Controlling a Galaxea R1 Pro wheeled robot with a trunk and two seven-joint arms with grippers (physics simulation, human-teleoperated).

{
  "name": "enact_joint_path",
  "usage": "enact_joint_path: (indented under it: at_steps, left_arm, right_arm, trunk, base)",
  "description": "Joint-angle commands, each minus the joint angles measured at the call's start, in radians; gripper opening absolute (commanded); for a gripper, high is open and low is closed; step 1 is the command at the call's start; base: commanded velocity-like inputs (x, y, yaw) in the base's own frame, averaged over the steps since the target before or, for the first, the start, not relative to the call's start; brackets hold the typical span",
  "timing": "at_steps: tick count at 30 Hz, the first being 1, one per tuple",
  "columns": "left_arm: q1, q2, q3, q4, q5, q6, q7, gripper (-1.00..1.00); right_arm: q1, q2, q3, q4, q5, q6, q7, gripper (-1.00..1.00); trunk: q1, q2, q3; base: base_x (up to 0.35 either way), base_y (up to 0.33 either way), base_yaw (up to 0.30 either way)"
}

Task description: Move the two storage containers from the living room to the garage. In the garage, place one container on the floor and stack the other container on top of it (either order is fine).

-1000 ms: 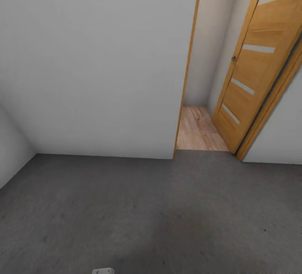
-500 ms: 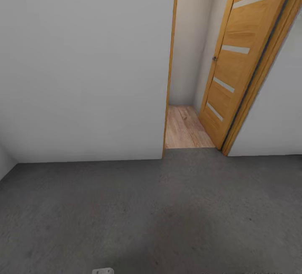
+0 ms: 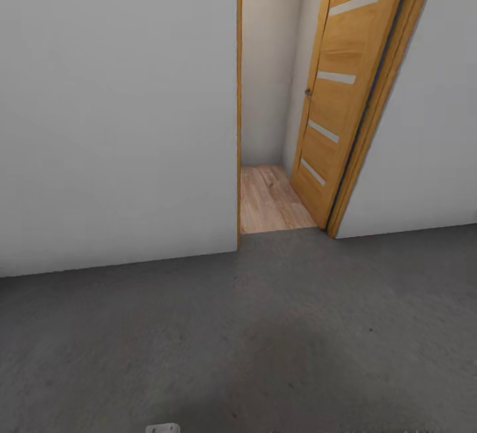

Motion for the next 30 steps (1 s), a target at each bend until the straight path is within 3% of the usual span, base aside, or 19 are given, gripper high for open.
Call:
enact_joint_path:
  at_steps: [1, 30]
  left_arm:
    - [0.0, 0.0, 0.0, 0.0, 0.006, 0.001, 0.003, 1.0]
    - [0.0, 0.0, 0.0, 0.0, 0.006, 0.001, 0.003, 1.0]
  right_arm:
    - [-0.001, 0.001, 0.008, 0.003, -0.009, -0.005, 0.0, 1.0]
    - [-0.001, 0.001, 0.008, 0.003, -0.009, -0.005, 0.0, 1.0]
  trunk:
    - [0.0, 0.0, -0.001]
    - [0.0, 0.0, -0.001]
  base:
    - [0.0, 0.0, -0.24]
    - [0.0, 0.0, -0.24]
